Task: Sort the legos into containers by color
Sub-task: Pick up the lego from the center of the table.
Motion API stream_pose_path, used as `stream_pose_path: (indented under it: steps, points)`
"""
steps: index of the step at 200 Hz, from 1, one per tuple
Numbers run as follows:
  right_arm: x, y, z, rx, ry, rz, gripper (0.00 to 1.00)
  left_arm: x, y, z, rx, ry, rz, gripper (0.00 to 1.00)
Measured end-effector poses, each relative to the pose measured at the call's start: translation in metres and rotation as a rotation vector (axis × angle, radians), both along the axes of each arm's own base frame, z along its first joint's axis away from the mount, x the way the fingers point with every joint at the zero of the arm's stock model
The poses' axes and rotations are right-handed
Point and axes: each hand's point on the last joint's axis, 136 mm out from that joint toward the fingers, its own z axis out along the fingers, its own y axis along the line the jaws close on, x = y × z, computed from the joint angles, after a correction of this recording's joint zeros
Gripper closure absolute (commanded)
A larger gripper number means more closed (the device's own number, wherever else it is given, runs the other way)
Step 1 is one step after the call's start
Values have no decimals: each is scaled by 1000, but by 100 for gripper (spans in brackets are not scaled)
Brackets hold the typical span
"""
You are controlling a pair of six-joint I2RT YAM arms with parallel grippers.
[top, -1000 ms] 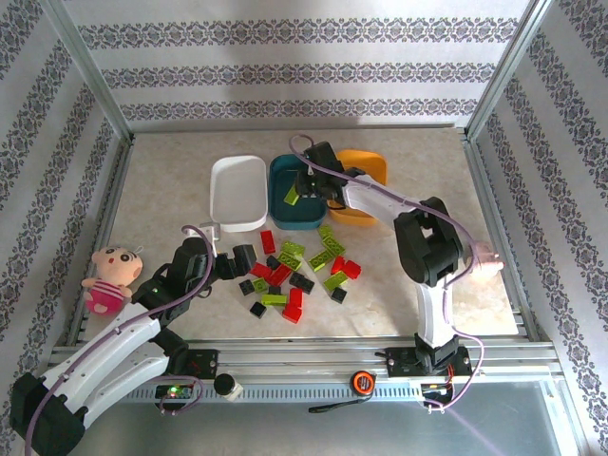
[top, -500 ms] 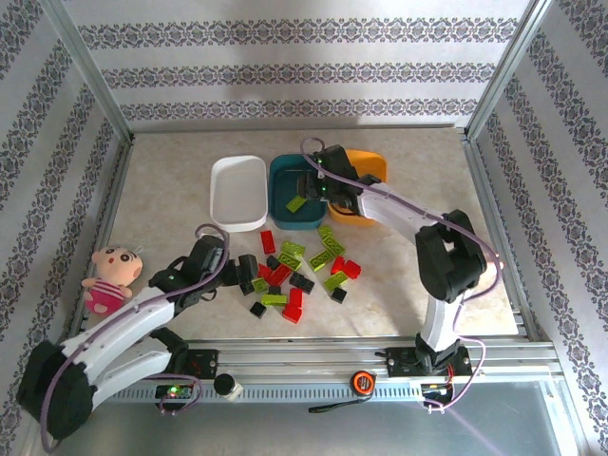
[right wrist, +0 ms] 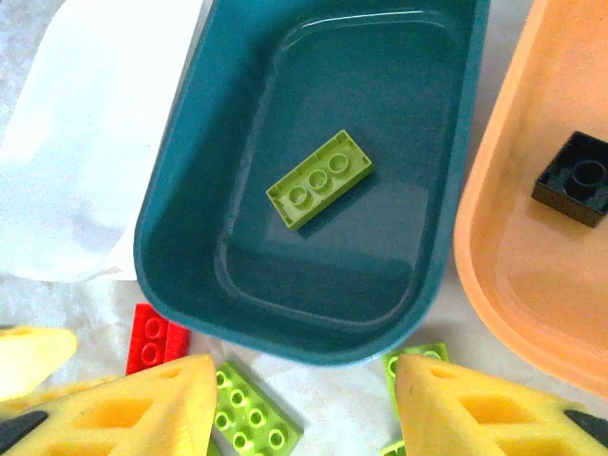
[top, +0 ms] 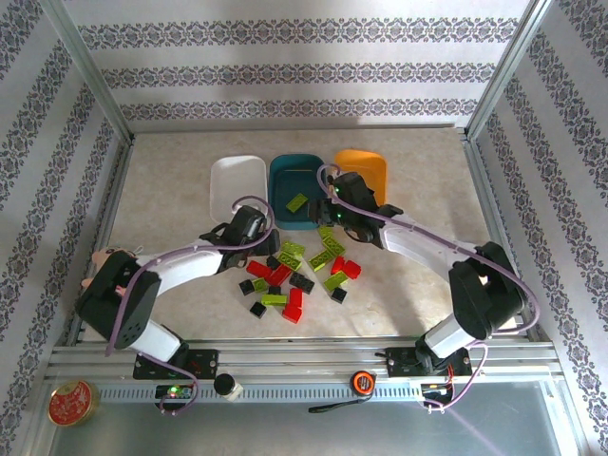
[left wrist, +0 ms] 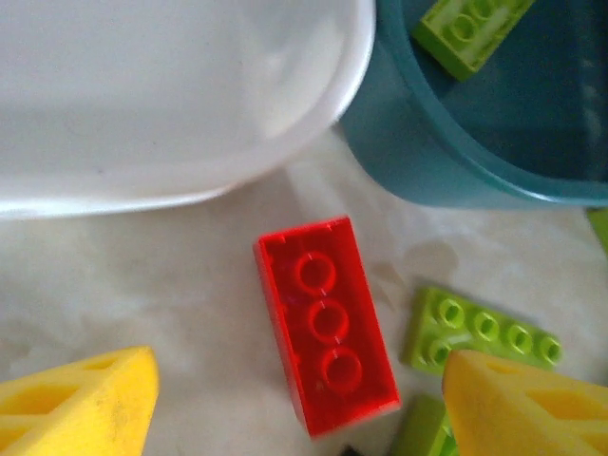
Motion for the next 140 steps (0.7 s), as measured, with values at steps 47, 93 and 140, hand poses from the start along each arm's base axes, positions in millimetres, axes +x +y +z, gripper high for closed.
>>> stream_pose_path:
  steps: [47,93,140]
  points:
    - [-13,-8,18,33,-38,-9,46,14,-1,-31,56,-4,19,22]
    - [-21,-14,18,38,-41,-11,46,19,3,-34,86,-26,37,41]
    - [-23,-17,19,34,-48,-20,46,14,10,-35,81,-55,55,62]
